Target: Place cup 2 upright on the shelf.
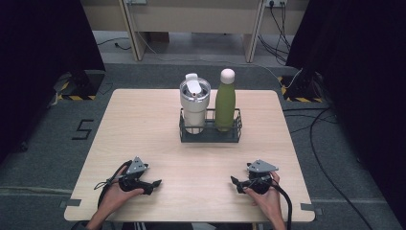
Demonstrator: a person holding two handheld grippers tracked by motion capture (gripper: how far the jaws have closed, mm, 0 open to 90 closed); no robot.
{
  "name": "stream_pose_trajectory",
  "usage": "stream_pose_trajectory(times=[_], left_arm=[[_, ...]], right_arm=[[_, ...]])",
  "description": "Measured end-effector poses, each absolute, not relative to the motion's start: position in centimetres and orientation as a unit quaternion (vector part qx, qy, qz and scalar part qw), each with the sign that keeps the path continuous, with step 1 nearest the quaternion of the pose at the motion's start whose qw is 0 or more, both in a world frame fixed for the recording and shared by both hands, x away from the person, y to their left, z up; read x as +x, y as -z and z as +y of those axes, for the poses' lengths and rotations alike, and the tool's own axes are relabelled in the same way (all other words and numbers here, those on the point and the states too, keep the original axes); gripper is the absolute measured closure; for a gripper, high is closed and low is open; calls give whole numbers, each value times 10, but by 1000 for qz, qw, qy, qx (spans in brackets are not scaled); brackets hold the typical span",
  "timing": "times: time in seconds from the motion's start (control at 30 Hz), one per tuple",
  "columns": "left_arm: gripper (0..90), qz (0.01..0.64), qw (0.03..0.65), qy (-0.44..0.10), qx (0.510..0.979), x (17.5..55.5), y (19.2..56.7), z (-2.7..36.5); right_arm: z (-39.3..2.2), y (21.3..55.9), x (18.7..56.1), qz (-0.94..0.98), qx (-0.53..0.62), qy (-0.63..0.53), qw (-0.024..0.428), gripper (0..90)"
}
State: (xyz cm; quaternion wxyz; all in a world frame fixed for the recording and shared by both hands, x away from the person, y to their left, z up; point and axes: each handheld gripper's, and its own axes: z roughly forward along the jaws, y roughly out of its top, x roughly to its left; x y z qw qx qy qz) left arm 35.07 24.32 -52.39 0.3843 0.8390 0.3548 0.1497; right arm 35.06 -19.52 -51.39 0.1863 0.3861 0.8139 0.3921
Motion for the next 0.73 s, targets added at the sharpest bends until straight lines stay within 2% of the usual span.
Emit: stream_pose_trajectory(times=[0.2, 0.73], left_arm=[[134, 355, 384, -150, 839, 351, 524, 243], [134, 355, 384, -150, 839, 351, 524, 243]], right_arm=[[-194, 517, 351, 833, 392, -351, 172, 131], [-194, 518, 351, 834, 393, -350, 167, 110]])
